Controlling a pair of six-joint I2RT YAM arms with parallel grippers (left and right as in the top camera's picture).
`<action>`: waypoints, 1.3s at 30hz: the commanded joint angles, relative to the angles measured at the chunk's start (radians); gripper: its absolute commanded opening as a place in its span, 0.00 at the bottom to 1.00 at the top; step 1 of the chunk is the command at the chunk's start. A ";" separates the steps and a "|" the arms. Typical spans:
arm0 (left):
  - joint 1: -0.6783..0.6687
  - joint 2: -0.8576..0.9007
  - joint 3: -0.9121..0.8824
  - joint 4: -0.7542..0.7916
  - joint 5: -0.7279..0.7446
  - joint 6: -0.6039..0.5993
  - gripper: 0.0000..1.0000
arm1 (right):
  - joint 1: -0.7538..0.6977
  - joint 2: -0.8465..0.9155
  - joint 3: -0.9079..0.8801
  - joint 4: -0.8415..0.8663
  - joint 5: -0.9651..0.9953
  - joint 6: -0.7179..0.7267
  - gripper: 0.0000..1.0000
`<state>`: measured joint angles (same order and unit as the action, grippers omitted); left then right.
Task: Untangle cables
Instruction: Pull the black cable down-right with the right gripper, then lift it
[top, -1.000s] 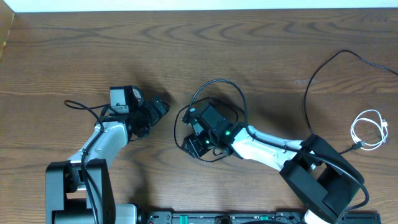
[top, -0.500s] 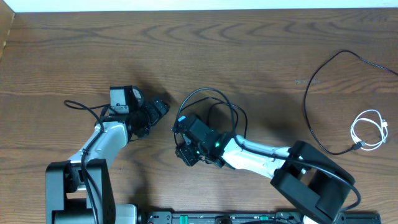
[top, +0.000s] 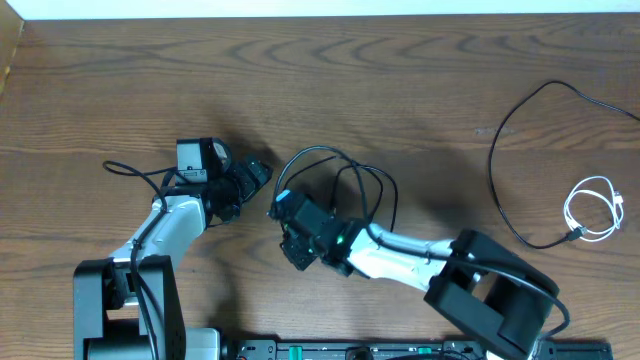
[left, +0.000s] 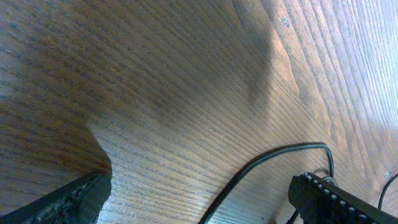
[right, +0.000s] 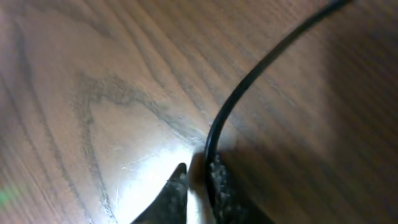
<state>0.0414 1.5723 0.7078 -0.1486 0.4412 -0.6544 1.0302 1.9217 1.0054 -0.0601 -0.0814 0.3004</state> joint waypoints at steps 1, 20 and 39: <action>0.002 0.001 0.005 -0.006 -0.039 0.006 0.98 | 0.056 0.059 -0.027 -0.029 0.124 -0.023 0.12; 0.002 0.001 0.005 -0.006 -0.039 0.006 0.98 | -0.039 -0.238 -0.023 -0.089 0.082 -0.055 0.01; 0.002 0.001 0.005 -0.006 -0.039 0.006 0.98 | -0.343 -0.433 -0.024 -0.354 0.005 -0.080 0.01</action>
<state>0.0414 1.5723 0.7082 -0.1486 0.4385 -0.6544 0.7029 1.5002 0.9787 -0.4011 -0.0231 0.2398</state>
